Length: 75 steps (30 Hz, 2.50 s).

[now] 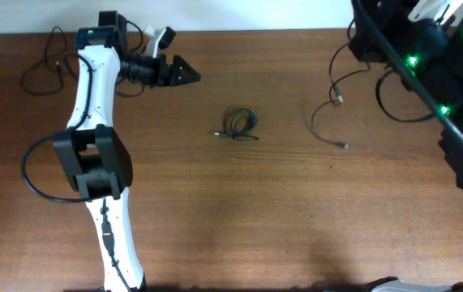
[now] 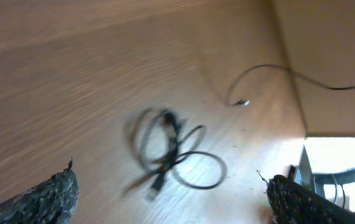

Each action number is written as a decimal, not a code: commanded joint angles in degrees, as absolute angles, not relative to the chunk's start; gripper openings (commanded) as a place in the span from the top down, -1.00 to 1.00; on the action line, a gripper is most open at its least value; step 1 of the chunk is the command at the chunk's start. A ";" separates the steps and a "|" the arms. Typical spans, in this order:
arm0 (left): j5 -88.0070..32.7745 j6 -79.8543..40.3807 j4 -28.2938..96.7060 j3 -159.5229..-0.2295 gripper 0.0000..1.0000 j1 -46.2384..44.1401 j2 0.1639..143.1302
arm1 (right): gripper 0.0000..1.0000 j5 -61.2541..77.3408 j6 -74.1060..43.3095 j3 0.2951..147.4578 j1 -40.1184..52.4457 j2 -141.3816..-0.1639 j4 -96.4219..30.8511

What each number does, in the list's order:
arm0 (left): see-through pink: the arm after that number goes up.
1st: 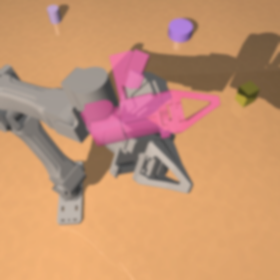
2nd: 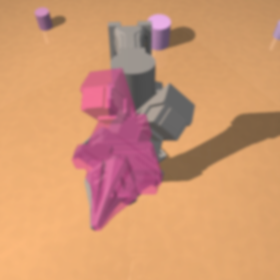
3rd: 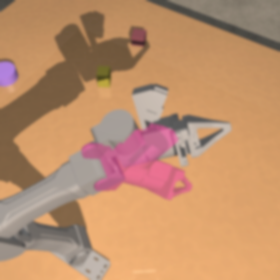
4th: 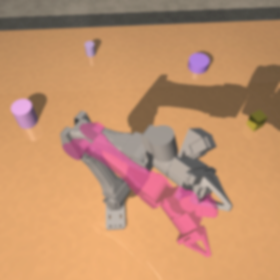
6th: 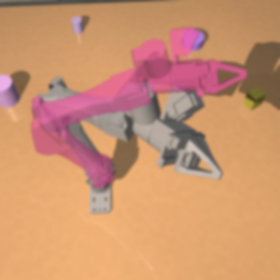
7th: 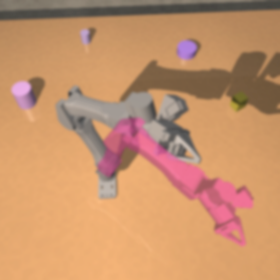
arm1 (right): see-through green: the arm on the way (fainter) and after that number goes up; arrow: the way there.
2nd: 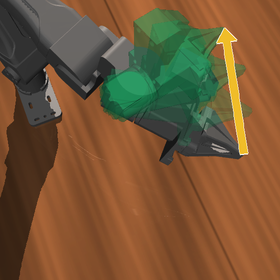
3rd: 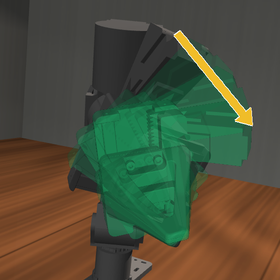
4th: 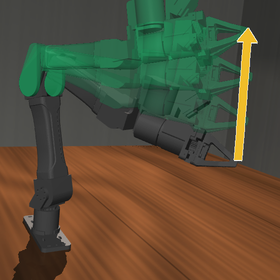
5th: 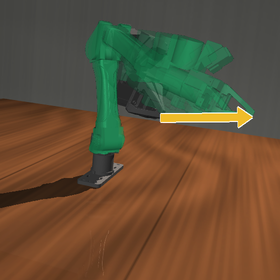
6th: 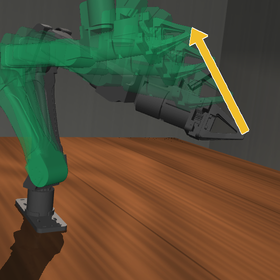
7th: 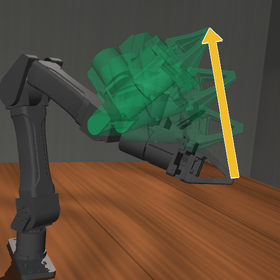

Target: Untangle cables

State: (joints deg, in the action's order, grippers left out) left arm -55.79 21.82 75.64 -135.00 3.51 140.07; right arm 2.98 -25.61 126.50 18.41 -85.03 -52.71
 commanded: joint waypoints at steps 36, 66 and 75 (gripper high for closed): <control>-76.69 1.85 39.70 -135.35 -0.34 -21.71 131.15 | 0.91 3.22 -83.05 126.76 18.41 -102.06 -62.19; -66.63 -27.57 21.08 -135.39 1.00 -21.17 128.88 | -0.60 8.64 -23.99 126.76 9.34 -102.06 -75.00; -63.46 -46.81 9.37 -135.39 1.00 -18.57 128.86 | -0.74 17.37 -1.52 126.54 9.65 -102.54 -77.58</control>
